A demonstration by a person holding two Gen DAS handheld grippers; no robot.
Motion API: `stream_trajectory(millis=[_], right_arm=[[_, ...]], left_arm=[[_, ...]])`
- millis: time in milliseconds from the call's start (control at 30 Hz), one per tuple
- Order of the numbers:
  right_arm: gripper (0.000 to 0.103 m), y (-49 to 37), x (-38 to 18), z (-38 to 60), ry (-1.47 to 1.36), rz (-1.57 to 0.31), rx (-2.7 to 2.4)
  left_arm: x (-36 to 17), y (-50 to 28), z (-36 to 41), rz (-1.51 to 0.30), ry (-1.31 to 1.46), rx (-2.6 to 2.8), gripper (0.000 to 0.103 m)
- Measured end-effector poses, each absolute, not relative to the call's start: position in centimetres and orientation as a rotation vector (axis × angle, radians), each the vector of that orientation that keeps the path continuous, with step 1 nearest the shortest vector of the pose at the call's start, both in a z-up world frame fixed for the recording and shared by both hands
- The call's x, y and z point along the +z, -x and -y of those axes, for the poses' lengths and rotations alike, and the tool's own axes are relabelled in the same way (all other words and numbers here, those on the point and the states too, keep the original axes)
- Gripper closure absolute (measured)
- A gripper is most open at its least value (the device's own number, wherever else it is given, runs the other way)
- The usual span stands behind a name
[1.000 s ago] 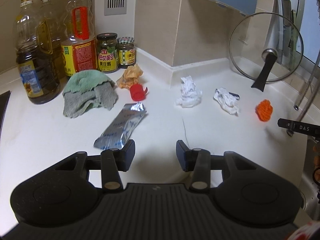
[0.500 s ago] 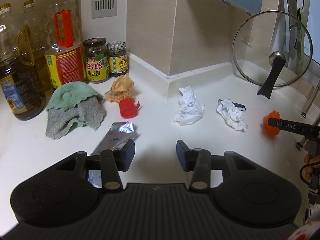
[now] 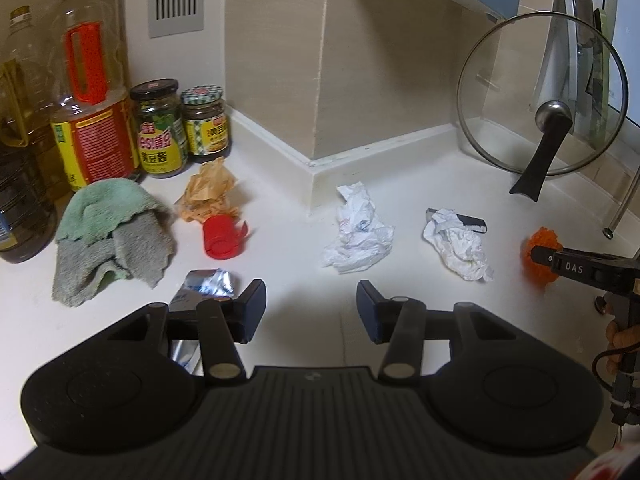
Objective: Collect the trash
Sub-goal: 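Grasp the orange mesh scrubber with the right tool, then grasp the crumpled white tissue with the left tool while the right tool holds the scrubber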
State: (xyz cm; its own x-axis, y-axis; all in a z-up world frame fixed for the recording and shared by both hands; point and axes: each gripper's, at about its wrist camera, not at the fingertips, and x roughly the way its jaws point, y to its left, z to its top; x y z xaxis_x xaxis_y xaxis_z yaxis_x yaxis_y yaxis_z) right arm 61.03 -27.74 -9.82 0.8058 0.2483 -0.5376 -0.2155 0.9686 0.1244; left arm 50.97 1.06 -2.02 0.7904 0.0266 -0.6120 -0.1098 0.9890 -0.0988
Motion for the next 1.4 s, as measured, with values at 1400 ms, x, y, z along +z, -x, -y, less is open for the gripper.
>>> stream_trajectory(millis=[1400], right_arm=[[0.066,-62.9,-7.4,28.0,-0.139,-0.543,0.299]], left_arm=[[-5.9,-61.7,2.6,-0.678,0.019,-0.042,0.073]])
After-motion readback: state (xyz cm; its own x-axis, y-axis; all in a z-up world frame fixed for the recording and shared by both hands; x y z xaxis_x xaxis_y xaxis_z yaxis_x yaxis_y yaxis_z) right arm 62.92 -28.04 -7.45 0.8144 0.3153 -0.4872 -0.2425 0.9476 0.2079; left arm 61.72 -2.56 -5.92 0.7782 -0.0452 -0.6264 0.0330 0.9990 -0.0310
